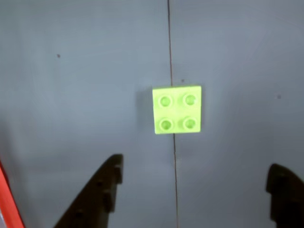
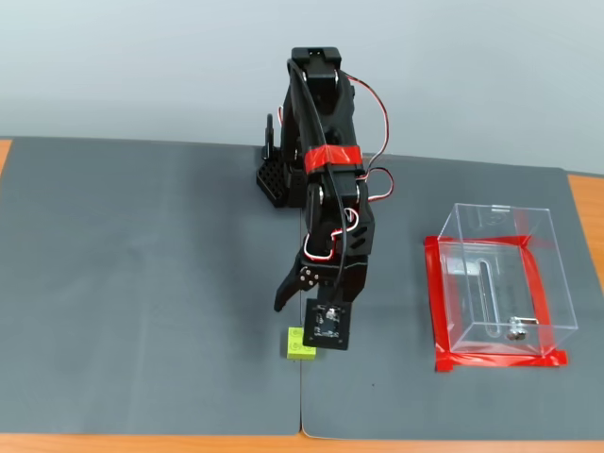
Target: Pick the green lego block and place it into the transparent box
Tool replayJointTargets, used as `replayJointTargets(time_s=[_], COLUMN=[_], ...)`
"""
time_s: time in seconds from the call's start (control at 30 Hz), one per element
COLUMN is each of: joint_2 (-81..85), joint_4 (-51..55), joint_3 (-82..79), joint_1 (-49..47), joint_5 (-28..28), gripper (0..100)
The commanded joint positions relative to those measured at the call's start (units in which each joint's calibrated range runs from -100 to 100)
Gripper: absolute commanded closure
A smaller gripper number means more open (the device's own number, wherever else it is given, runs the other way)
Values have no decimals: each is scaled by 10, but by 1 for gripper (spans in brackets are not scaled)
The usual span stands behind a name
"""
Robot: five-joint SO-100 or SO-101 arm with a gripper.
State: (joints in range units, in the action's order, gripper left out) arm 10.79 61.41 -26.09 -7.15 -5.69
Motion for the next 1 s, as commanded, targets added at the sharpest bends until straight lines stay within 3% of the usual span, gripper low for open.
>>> replayJointTargets(time_s=[0.0,0.97], joint_2=[-5,-91], joint_4=[-17,-19], joint_3=[26,33], joint_1=[2,11], joint_5=[14,22], gripper=[66,66])
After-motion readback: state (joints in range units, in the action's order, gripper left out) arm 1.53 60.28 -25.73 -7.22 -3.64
